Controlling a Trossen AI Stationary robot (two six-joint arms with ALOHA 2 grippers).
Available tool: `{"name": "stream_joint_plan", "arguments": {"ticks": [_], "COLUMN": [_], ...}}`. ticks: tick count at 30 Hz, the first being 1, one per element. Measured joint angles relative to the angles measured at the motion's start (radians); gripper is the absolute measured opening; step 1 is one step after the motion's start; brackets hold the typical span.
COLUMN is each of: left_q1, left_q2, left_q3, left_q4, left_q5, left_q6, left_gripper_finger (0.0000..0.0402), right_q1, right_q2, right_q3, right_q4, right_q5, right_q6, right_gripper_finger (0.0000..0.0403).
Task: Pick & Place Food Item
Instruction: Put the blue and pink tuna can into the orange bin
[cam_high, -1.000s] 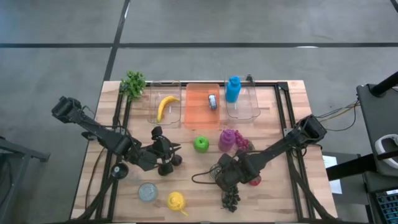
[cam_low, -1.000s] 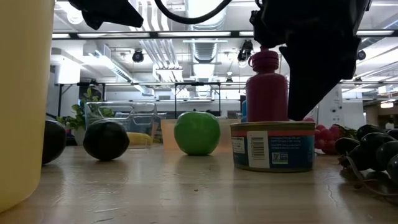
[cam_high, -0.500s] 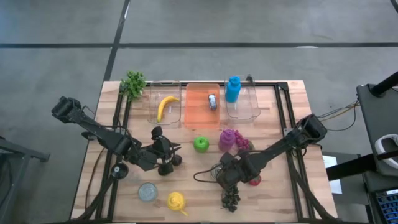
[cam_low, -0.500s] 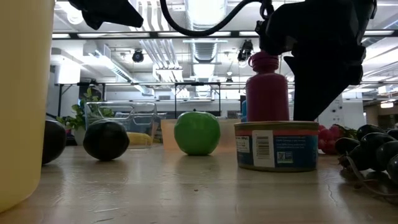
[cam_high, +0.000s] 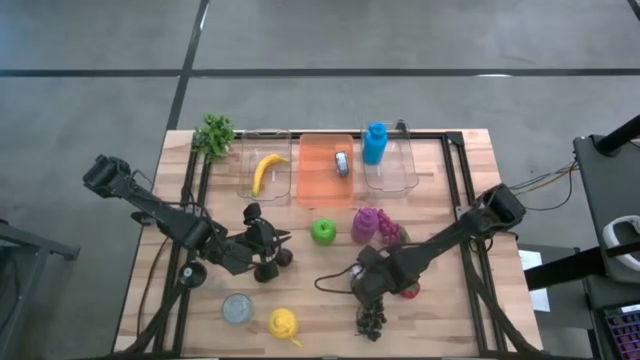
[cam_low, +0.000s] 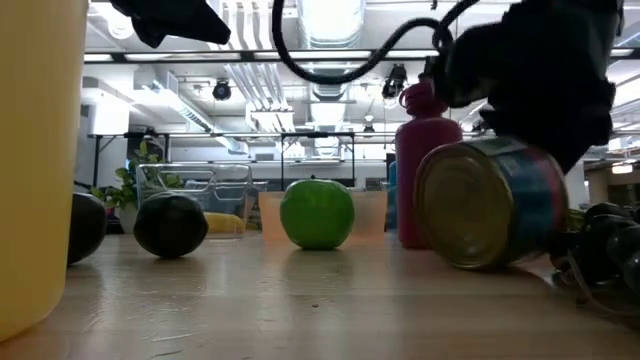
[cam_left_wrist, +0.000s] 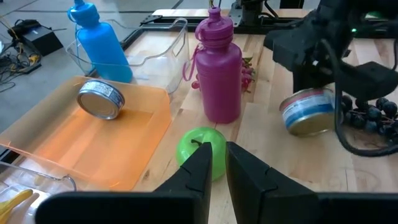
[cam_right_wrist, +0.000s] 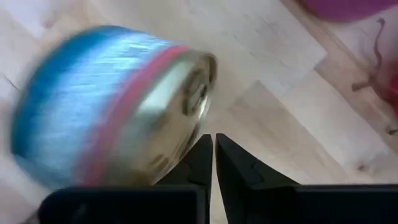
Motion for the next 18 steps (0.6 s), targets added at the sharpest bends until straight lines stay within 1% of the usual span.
{"name": "stream_joint_plan", "arguments": {"ticks": [8, 18], "left_q1": [0.0, 0.0], "left_q2": [0.0, 0.0], "left_q3": [0.0, 0.0], "left_q4": [0.0, 0.0], "left_q5": [0.0, 0.0], "left_q6": [0.0, 0.0], "left_gripper_finger": [0.0047, 0.0047], "right_q1": [0.0, 0.0], "right_q2": [0.002, -0.023], "right_q3": [-0.031, -0.028], "right_q4": [-0.008, -0.024], "right_q5": [0.009, 0.046], "right_q6": [0.011, 0.006], "right_gripper_finger": [0.0008, 0.0008]}}
